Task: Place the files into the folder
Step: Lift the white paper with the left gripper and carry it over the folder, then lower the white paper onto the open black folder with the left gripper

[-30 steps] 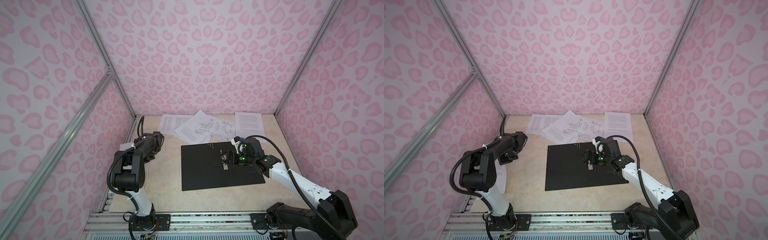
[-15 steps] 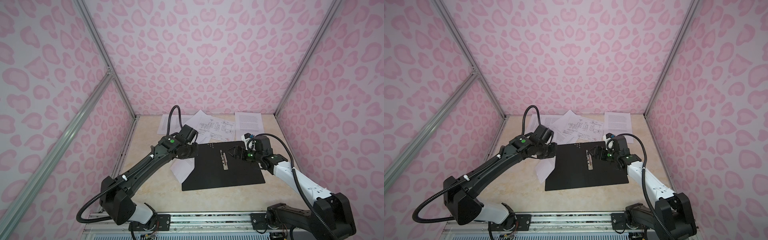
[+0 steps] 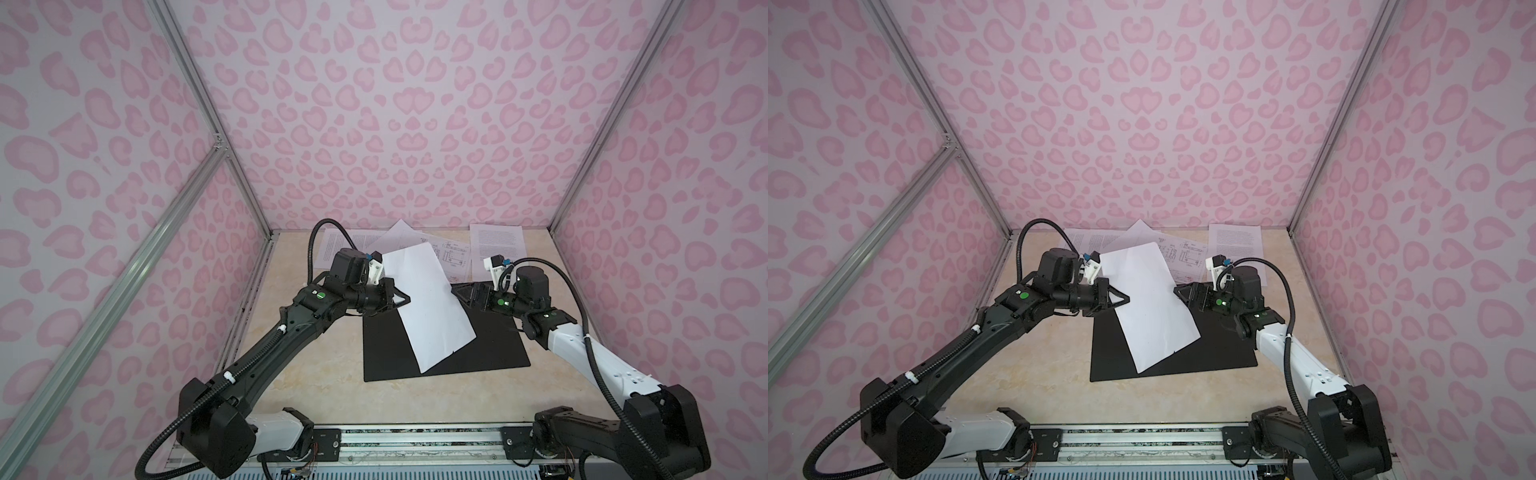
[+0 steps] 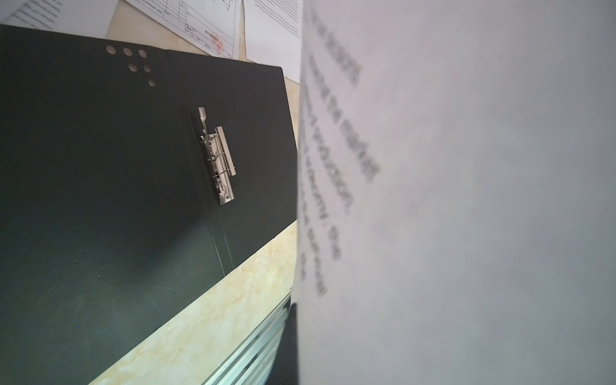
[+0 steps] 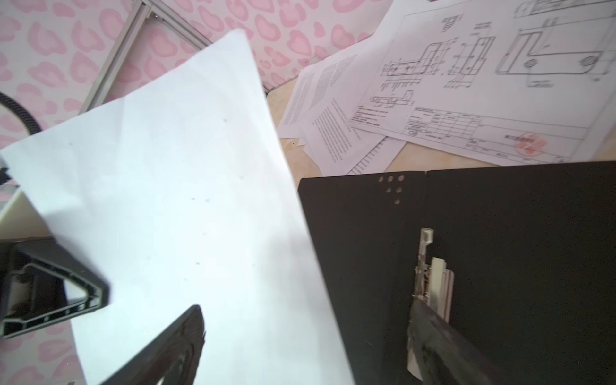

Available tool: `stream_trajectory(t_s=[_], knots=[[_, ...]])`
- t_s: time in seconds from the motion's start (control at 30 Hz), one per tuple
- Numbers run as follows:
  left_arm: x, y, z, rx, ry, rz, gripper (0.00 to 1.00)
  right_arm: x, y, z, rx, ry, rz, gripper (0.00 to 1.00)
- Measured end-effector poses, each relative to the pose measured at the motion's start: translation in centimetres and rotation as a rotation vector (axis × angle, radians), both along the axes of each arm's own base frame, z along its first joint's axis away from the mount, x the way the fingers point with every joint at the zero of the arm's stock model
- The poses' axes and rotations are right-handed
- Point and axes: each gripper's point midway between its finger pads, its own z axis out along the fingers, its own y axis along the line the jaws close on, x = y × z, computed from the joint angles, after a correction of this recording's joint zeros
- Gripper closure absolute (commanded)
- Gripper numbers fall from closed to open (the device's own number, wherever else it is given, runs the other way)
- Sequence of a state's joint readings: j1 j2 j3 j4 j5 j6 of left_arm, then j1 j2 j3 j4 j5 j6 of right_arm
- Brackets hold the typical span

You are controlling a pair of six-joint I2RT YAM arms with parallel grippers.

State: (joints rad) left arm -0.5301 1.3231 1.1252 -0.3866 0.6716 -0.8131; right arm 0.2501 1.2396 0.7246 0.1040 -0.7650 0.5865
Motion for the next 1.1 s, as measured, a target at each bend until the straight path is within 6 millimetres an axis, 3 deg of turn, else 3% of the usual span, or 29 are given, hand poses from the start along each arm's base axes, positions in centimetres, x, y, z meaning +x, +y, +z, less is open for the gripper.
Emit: stream_trajectory(t_s=[0.13, 0.27, 0.47, 0.63, 0.73, 0.9, 1.0, 1.1], knots=[[0.2, -0.5, -1.0, -0.023, 0.040, -0.023, 0.97, -0.1, 2.8, -0.5, 0.010, 0.009, 0.082, 0.10], [1.2, 0.8, -1.2, 0.029, 0.041, 0.023, 0.97, 0.7, 2.9, -0.8, -0.028, 0.013, 0.053, 0.09], [2.8, 6.0, -0.6, 0.324, -0.046, 0.188, 0.97, 0.8, 3.7, -0.6, -0.114, -0.001, 0.051, 0.09], [1.6, 13.6, 1.7, 0.670, -0.168, 0.374, 0.97, 0.9, 2.8, -2.6, -0.183, 0.046, 0.014, 0.09], [0.6, 15.4, 2.3, 0.842, -0.225, 0.396, 0.97, 1.1, 2.2, -3.7, -0.203, 0.076, 0.001, 0.09], [1.6, 15.0, -0.6, 1.144, -0.213, 0.341, 0.97, 1.9, -0.2, -4.8, -0.235, 0.131, -0.079, 0.09], [1.9, 12.4, -2.4, 1.216, -0.213, 0.261, 0.97, 1.9, -1.8, -4.7, -0.238, 0.143, -0.121, 0.09], [2.1, 8.9, -5.4, 1.213, -0.177, 0.177, 0.92, 1.6, -3.7, -5.2, -0.239, 0.172, -0.172, 0.09]])
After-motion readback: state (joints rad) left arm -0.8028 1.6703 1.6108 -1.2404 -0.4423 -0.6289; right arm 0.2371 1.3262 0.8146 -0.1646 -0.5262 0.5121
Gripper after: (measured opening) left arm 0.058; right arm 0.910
